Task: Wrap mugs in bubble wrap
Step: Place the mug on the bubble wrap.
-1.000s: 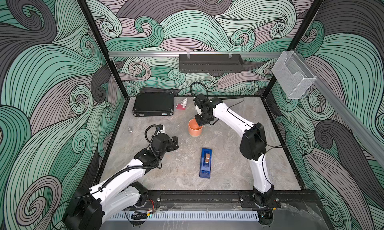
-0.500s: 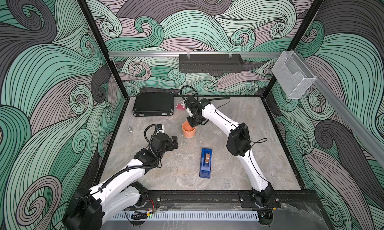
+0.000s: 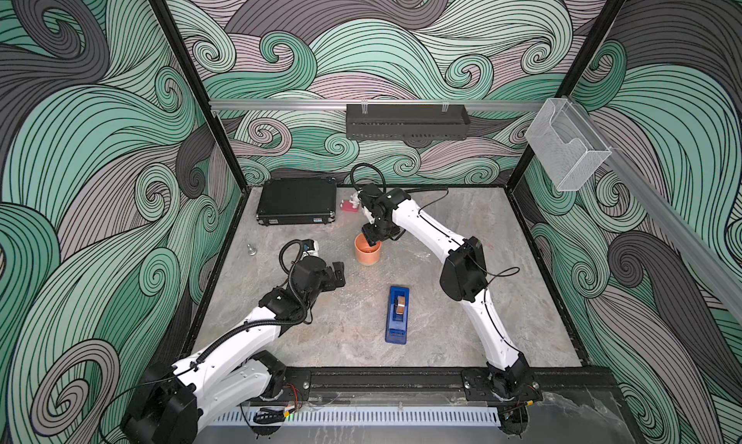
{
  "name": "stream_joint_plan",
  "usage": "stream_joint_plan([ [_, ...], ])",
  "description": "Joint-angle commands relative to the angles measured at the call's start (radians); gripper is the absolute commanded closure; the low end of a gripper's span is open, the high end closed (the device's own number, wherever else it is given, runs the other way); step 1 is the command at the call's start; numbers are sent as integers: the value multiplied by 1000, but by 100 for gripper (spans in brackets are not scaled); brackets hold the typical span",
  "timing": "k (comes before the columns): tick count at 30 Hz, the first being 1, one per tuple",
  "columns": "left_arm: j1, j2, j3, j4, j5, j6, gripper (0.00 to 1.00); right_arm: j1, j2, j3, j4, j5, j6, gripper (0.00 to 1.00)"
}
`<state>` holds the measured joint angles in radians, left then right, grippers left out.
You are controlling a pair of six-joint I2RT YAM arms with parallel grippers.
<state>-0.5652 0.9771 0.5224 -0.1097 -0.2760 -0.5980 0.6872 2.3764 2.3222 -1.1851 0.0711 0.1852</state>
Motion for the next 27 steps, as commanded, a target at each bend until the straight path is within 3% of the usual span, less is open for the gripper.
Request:
stream_joint_plan([
  [1, 7, -23, -5, 11, 1, -8, 1, 6, -153, -79, -28, 66, 67, 18],
  [5, 7, -38, -6, 6, 2, -9, 1, 24, -316, -286, 23, 118, 138, 0],
  [13, 8, -83, -23, 4, -23, -10, 1, 121, -659, -841, 227, 174, 401, 0],
  [20, 8, -81, -25, 4, -23, -11, 1, 218, -726, -1046, 333, 170, 579, 0],
  [27, 8, -90, -29, 5, -17, -13, 1, 263, -660, -1096, 413, 138, 662, 0],
])
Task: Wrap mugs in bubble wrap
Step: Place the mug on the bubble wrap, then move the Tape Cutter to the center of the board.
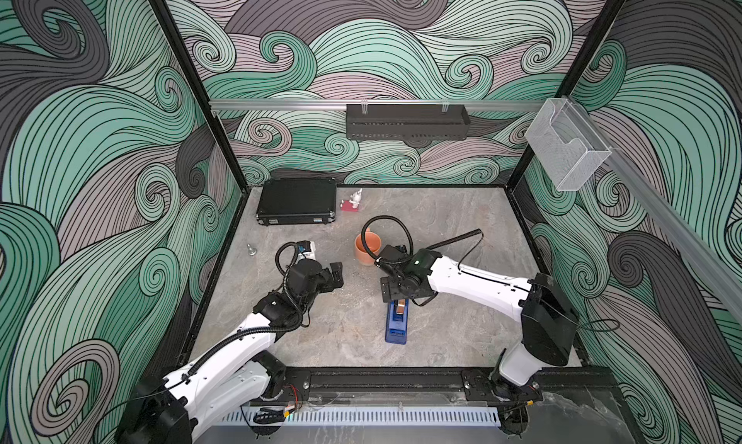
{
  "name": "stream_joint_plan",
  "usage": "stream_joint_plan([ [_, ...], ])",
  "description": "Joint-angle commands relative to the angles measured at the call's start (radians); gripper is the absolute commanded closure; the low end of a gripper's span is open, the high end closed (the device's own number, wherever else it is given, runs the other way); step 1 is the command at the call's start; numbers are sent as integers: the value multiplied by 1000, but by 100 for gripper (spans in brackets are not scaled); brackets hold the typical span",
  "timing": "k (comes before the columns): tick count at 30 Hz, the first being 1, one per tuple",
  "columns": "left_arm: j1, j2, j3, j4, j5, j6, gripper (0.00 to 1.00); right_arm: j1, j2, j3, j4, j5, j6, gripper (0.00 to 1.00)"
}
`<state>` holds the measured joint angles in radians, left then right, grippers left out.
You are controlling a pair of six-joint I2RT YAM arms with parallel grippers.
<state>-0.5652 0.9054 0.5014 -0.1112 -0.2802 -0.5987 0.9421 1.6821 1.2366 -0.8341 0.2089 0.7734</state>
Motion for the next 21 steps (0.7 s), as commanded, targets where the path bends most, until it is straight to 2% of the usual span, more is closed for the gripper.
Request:
stream_joint_plan([
  [1, 8, -19, -9, 7, -13, -12, 1, 13, 46, -15, 72, -2, 83, 0],
  [5, 8, -29, -9, 2, -11, -11, 1, 27, 96, -15, 68, 0, 117, 1],
  [9, 8, -40, -9, -1, -10, -12, 1, 32, 120, -25, 58, 8, 145, 7],
  [13, 8, -46, -9, -3, -8, -12, 1, 38, 121, -25, 36, 31, 151, 24],
  [18, 8, -55, -9, -6, -5, -13, 1, 38, 88, -30, 2, 64, 137, 52],
  [21, 7, -59, -11, -5, -2, -15, 1, 35, 68, -30, -30, 104, 112, 58],
])
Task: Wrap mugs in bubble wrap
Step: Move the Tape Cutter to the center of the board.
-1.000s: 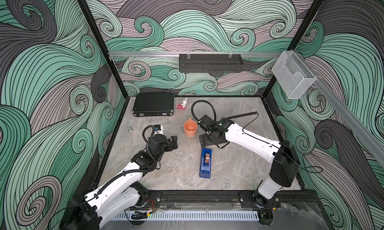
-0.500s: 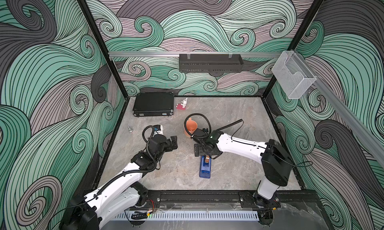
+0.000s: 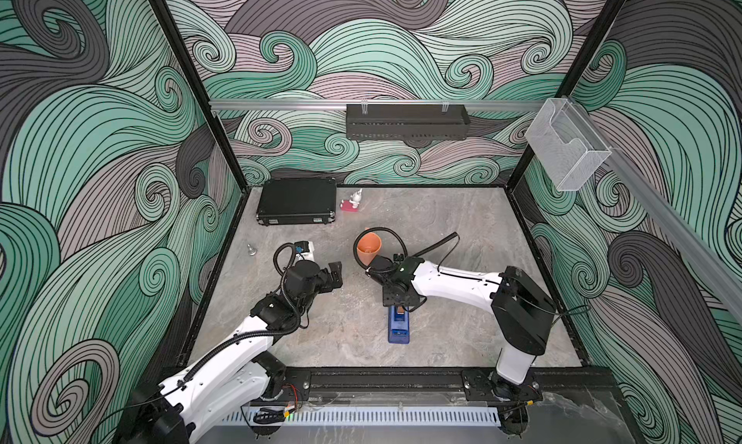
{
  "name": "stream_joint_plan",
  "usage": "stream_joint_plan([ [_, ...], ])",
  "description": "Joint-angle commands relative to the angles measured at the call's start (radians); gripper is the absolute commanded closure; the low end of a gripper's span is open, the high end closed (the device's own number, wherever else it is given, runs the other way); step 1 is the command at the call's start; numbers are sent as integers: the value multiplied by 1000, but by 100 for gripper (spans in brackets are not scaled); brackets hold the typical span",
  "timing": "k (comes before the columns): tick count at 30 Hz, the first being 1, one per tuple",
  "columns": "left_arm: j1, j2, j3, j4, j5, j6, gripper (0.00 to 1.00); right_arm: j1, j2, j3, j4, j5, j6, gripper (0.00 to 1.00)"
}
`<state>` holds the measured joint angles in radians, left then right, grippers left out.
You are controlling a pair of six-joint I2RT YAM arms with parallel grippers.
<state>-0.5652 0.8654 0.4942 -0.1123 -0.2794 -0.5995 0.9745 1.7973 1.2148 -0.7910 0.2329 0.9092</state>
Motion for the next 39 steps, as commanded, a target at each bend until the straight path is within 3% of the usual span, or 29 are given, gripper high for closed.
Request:
stream_joint_plan([
  [1, 8, -19, -3, -3, -1, -14, 1, -2, -55, -5, -87, 93, -36, 59],
  [6, 8, -14, -6, -1, 1, -16, 1, -104, -103, -16, -133, 115, -160, 59],
  [16, 8, -20, -9, -1, -7, -13, 1, -513, -165, -32, -136, 12, -487, 57],
  [23, 8, -28, -12, -3, -18, -10, 1, -727, -104, 9, -120, -43, -585, 57],
  [28, 8, -24, -14, -1, -23, -8, 1, -817, -60, 52, -107, -92, -630, 54],
  [33, 9, -15, -13, -1, -28, -5, 1, -872, -29, 79, -103, -132, -665, 43],
  [39, 9, 1, -6, -4, -37, -3, 1, -895, -48, 84, -104, -161, -676, 19],
])
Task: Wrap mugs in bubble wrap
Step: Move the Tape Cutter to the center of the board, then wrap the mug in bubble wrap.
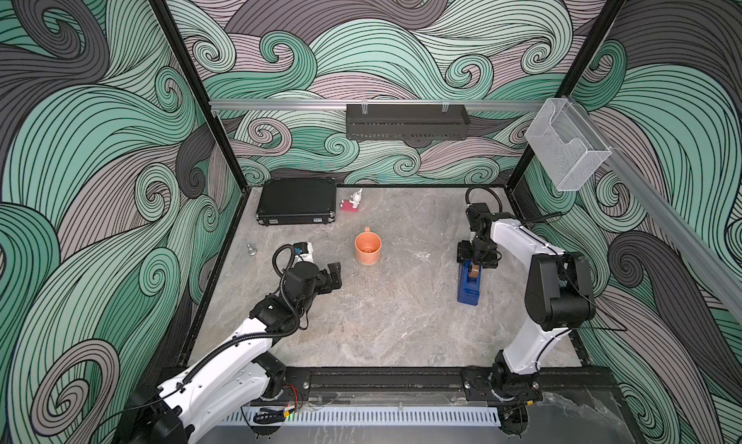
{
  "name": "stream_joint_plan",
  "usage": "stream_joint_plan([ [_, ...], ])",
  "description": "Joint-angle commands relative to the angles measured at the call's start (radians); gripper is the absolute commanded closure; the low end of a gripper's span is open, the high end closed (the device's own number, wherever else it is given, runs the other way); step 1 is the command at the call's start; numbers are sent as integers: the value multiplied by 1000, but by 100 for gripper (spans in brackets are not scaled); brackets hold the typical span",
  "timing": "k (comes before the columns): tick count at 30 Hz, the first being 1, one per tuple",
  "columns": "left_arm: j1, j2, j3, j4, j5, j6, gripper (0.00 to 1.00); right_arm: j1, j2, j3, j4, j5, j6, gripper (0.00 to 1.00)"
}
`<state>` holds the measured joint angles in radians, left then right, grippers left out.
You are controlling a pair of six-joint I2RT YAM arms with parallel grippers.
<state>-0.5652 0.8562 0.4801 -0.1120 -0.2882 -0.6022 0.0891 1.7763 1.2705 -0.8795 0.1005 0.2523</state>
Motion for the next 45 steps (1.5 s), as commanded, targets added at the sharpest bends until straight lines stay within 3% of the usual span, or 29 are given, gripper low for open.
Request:
stream_joint_plan([
  [1, 10, 16, 8, -4, -29, -1, 1, -11, -37, 29, -17, -32, -16, 16],
  [10, 26, 19, 28, -40, -76, 9, 1, -9, -216, 52, -64, -93, 0, 5],
  [16, 107, 86, 80, -103, -65, -65, 1, 61, -354, 46, -21, -209, 10, 4],
  [24, 272, 310, 249, -173, 74, -142, 2, 189, -362, 14, 60, -323, 22, 5],
  [31, 413, 557, 382, -178, 249, -153, 10, 287, -312, -19, 113, -370, 31, 8],
  [39, 491, 872, 568, -227, 483, -127, 21, 333, -267, -41, 152, -394, 37, 9],
  [45, 519, 939, 583, -208, 475, -126, 24, 334, -260, -48, 150, -393, 27, 9],
])
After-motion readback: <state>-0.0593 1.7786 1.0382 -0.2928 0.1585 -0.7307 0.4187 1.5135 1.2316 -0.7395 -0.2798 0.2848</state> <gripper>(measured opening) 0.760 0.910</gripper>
